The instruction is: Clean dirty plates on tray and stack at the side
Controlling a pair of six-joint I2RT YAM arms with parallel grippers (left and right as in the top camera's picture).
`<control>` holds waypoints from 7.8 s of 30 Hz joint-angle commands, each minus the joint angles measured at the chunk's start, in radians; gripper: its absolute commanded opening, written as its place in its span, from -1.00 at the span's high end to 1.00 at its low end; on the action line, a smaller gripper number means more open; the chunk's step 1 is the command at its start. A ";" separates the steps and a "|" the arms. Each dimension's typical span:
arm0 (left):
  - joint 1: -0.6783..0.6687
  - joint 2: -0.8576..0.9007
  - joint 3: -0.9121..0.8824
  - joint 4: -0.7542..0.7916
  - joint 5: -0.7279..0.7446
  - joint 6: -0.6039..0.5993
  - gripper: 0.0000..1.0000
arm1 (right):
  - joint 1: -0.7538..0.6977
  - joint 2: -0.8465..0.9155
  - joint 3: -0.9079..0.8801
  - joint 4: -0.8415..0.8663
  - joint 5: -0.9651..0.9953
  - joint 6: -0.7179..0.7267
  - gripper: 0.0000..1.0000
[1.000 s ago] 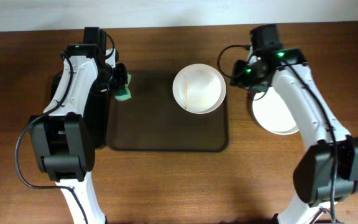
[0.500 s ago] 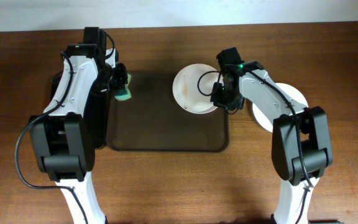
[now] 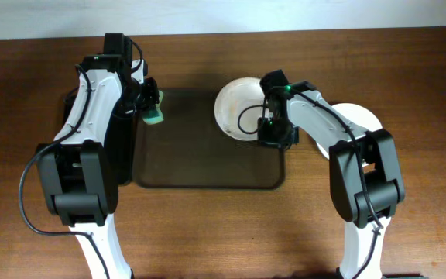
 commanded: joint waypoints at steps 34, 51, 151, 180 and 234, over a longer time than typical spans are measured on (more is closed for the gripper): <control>-0.007 -0.001 0.001 0.002 -0.019 -0.009 0.99 | 0.032 -0.031 0.236 -0.074 0.128 -0.020 -0.09; -0.007 -0.001 0.001 0.002 -0.019 -0.009 0.99 | 0.014 0.108 0.219 -0.074 0.058 -0.020 -0.10; -0.349 0.279 0.178 -0.010 -0.664 -0.150 0.99 | 0.092 0.109 0.113 0.351 -0.163 0.243 0.92; -0.327 0.279 0.214 -0.129 -0.024 0.279 0.99 | 0.092 0.109 0.113 0.335 -0.167 0.235 0.92; -0.311 0.290 0.613 -0.422 -0.717 -0.096 0.99 | 0.092 0.109 0.113 0.327 -0.167 0.217 0.92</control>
